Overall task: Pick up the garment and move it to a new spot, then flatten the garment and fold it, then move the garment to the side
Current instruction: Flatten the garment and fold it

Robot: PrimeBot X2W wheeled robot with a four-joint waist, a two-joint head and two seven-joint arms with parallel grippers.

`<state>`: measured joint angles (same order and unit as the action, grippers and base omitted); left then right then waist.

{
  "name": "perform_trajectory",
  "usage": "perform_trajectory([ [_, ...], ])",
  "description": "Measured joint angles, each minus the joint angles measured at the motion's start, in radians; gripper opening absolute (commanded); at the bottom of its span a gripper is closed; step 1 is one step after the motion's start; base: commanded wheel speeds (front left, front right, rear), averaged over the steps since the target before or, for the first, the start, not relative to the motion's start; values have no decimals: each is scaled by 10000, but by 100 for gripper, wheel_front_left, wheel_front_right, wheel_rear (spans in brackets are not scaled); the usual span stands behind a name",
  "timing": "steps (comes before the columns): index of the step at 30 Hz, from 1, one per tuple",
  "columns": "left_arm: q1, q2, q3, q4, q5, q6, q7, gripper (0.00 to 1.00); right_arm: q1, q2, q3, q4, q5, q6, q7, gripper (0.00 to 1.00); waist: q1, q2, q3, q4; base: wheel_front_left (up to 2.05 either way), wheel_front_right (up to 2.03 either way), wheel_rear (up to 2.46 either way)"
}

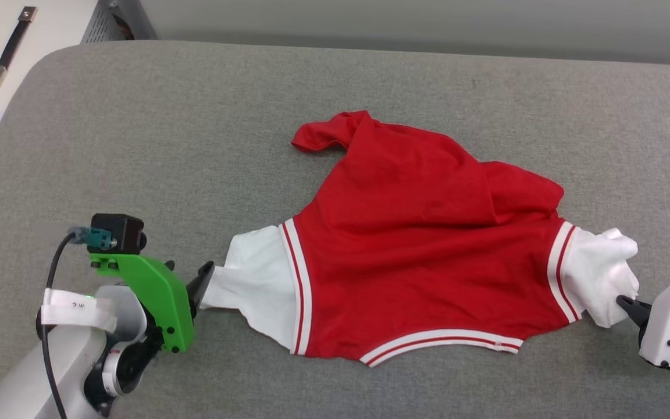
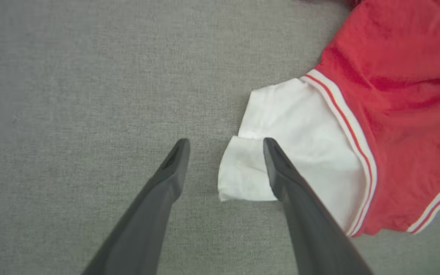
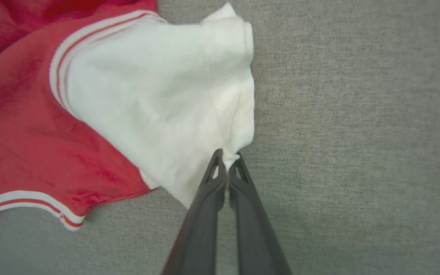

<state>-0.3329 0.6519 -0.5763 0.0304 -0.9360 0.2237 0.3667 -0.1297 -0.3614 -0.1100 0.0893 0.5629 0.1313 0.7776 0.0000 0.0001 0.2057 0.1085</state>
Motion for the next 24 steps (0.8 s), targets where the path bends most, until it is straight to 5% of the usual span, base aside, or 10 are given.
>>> perform_trajectory([
  [13, -988, -840, -909, 2805, -499, -779, 1664, 100, -211, 75, 207, -90, -42, 0, -86, 0, 0, 0, 675, -575, 0, 0, 0],
  [15, -1181, -884, -984, 3028, -585, -851, 1948, 15, -242, 71, 207, -75, -40, 0, -140, 0, 0, 0, 748, -641, 0, 0, 0],
  [16, -1246, -907, -995, 3118, -604, -940, 1987, 0, -265, 63, 209, -59, -38, 0, -169, 0, 0, 0, 775, -667, 0, 0, 0],
  [24, -1417, -1143, -1032, 3442, -295, -1131, 1085, 0, -420, -35, 224, 42, 54, 0, -506, 0, 0, 0, 551, -626, 0, 0, 0],
])
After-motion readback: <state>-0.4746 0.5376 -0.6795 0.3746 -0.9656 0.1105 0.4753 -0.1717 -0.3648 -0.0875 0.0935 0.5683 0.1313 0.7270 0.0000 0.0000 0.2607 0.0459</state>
